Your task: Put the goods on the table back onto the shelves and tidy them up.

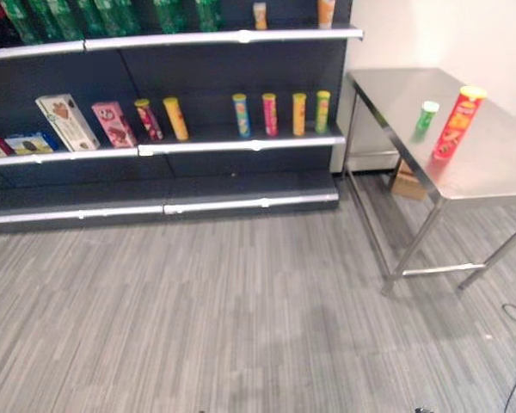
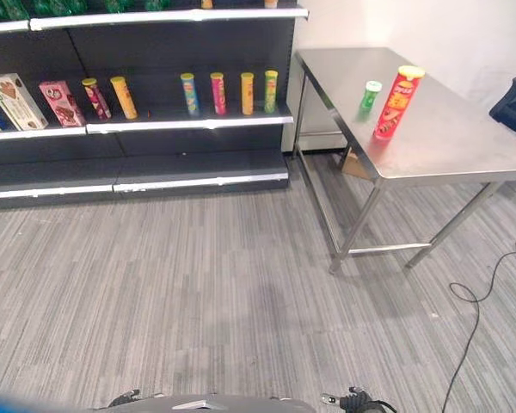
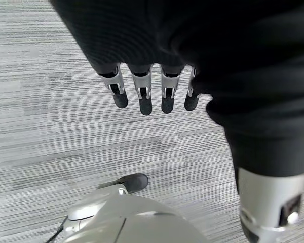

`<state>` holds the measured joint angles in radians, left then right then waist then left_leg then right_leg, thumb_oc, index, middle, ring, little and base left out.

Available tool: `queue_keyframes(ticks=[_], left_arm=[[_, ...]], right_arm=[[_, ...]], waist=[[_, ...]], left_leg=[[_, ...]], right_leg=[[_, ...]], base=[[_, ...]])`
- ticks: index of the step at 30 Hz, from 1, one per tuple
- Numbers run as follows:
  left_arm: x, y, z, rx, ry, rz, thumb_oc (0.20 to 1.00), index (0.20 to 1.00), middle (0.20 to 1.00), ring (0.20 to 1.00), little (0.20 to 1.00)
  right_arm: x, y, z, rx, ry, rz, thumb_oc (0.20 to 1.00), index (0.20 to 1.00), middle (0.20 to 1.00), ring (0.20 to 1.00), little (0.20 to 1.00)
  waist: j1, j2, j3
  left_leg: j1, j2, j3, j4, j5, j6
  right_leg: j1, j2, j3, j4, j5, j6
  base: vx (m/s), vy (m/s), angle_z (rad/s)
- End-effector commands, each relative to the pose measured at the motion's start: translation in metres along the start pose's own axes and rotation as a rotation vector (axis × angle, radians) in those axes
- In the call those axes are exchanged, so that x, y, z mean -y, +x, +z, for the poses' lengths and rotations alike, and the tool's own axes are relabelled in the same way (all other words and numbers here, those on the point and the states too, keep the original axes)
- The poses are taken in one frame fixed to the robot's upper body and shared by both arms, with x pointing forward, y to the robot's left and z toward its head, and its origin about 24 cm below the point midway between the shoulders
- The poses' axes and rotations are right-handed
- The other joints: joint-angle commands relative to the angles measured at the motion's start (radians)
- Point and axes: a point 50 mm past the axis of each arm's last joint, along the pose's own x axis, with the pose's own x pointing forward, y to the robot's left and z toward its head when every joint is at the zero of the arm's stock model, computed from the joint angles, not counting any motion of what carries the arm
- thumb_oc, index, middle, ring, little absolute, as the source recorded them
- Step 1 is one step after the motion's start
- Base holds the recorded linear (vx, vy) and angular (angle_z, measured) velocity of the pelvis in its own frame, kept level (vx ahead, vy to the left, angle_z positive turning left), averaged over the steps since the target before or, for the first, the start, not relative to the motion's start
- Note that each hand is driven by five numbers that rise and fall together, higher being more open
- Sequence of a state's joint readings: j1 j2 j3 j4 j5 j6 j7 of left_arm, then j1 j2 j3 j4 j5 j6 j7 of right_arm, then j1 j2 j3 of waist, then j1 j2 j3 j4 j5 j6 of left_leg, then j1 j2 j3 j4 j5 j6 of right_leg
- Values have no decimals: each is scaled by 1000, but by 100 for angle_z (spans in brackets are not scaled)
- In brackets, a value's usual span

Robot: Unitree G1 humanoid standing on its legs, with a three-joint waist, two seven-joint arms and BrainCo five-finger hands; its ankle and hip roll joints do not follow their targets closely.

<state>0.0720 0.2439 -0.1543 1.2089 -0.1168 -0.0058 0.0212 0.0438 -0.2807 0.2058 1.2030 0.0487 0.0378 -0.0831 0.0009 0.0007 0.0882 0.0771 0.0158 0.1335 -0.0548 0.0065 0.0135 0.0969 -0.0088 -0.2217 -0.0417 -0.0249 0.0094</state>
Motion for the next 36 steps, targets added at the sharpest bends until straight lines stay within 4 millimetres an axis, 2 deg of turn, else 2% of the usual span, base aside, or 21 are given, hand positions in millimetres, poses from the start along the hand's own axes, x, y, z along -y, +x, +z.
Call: queue_keyframes(ticks=[1, 17, 22, 36], left_arm=[[-6, 3, 26, 72, -29, 5, 1000, 1000, 1000, 1000, 1000], [-5, 4, 26, 66, -11, 12, 1000, 1000, 1000, 1000, 1000], [-2, 4, 21, 39, 60, 12, 1000, 1000, 1000, 1000, 1000], [-3, 4, 20, 31, 89, 10, 1000, 1000, 1000, 1000, 1000]], right_arm=[[18, 3, 17, 38, -43, -48, 1000, 1000, 1000, 1000, 1000], [14, 3, 16, 35, -85, -38, 1000, 1000, 1000, 1000, 1000], [14, 3, 18, 40, -121, -35, 1000, 1000, 1000, 1000, 1000], [15, 3, 18, 37, -136, -34, 1000, 1000, 1000, 1000, 1000]], waist=[[-5, -18, 15], [-2, -24, 12], [-4, -19, 15], [-7, -21, 15]], left_leg=[[41, 29, 42, -32, -25, -85], [42, 29, 37, -32, -26, -83], [35, 28, 39, -32, -24, -82], [30, 22, 41, -32, -27, -78]], right_leg=[[37, -48, -38, -46, -29, 97], [39, -49, -38, -46, -29, 96], [32, -52, -36, -46, -24, 98], [26, -58, -36, -46, -14, 104]], base=[[0, 2, -4], [0, -1, -2], [-15, 5, 0], [0, 0, 0]])
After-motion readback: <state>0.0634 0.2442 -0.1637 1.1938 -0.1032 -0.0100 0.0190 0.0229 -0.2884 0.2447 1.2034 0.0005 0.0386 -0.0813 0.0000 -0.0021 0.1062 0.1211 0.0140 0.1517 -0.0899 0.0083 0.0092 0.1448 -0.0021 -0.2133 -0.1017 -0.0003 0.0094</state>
